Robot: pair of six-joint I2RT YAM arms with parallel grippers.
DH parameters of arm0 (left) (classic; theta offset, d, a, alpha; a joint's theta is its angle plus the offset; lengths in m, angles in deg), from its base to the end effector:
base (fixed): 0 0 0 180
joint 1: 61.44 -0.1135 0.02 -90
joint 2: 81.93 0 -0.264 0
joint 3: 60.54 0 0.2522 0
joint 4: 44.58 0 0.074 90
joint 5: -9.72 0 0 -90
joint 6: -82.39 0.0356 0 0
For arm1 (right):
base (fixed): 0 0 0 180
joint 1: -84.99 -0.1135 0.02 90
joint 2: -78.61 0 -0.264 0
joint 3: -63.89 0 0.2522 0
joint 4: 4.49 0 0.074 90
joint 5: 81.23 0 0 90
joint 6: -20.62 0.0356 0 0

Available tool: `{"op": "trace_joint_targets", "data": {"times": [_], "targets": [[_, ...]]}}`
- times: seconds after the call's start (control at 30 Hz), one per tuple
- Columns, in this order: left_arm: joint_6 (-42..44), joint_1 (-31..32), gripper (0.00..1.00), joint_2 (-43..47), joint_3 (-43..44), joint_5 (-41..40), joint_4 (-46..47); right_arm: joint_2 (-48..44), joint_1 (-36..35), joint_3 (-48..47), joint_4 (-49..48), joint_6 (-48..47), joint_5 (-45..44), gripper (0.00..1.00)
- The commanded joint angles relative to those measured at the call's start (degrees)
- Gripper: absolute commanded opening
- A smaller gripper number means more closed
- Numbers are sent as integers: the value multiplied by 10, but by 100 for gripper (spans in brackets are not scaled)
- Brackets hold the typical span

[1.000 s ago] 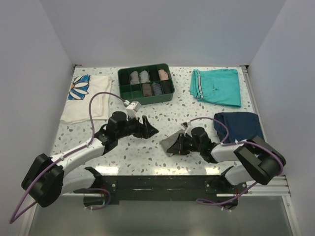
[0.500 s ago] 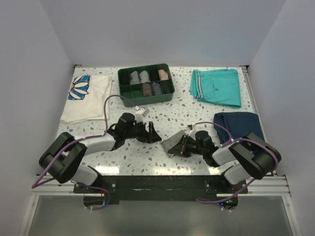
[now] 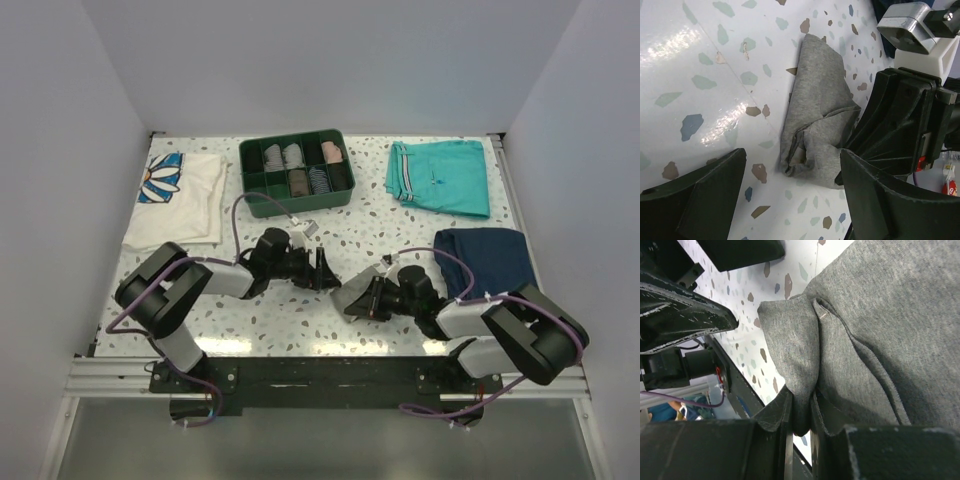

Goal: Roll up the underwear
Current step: Roll the underwear to the center of the board.

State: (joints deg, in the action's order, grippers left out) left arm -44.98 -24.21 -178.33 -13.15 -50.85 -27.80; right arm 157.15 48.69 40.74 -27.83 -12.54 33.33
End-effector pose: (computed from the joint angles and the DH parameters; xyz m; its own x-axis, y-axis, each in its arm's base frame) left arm 0.2312 -0.1977 0.1295 -0.8582 -0.0118 -0.5132 0.4241 0.5471 -0.7217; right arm 0.1532 0.1309 0.1082 -0.9224 0.2672 -0.2790 -0.0918 0.5499 0.8302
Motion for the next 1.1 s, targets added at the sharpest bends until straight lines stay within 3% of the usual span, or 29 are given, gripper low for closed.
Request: {"op": "trace_joint_targets", "data": {"times": [0.0, 0.27, 0.37, 0.53, 0.63, 0.7, 0.73, 0.77, 0.8, 0.83, 0.87, 0.97, 1.07], "targets": [[-6, 20, 80, -33, 18, 6, 3, -22, 3, -13, 62, -33, -20, 5], [-3, 35, 72, -39, -3, -9, -35, -12, 3, -15, 60, -35, -21, 5], [0, 41, 64, -37, -8, -21, -49, -9, 3, -15, 59, -37, -20, 5], [3, 54, 46, -42, 0, -39, -66, -7, 3, -15, 57, -38, -18, 5], [3, 60, 31, -51, 14, -43, -76, -7, 3, -16, 57, -39, -15, 5], [4, 65, 16, -53, 29, -46, -82, -8, 3, -21, 65, -45, -11, 8], [4, 68, 11, -53, 34, -47, -93, -10, 2, -25, 73, -50, -9, 10], [4, 69, 2, -52, 44, -50, -99, -14, 1, -31, 106, -66, -7, 21], [6, 73, 0, -50, 50, -55, -105, -18, 0, -48, 130, -77, -9, 27], [7, 75, 0, -49, 59, -60, -119, -39, -4, -60, 160, -107, -14, 32], [9, 78, 0, -46, 64, -63, -125, -52, -8, -74, 197, -125, -40, 46], [19, 86, 0, -38, 82, -81, -157, -122, -36, -158, 408, -199, -100, 60], [25, 89, 0, -35, 93, -86, -174, -162, -62, -207, 536, -261, -189, 69]]}}
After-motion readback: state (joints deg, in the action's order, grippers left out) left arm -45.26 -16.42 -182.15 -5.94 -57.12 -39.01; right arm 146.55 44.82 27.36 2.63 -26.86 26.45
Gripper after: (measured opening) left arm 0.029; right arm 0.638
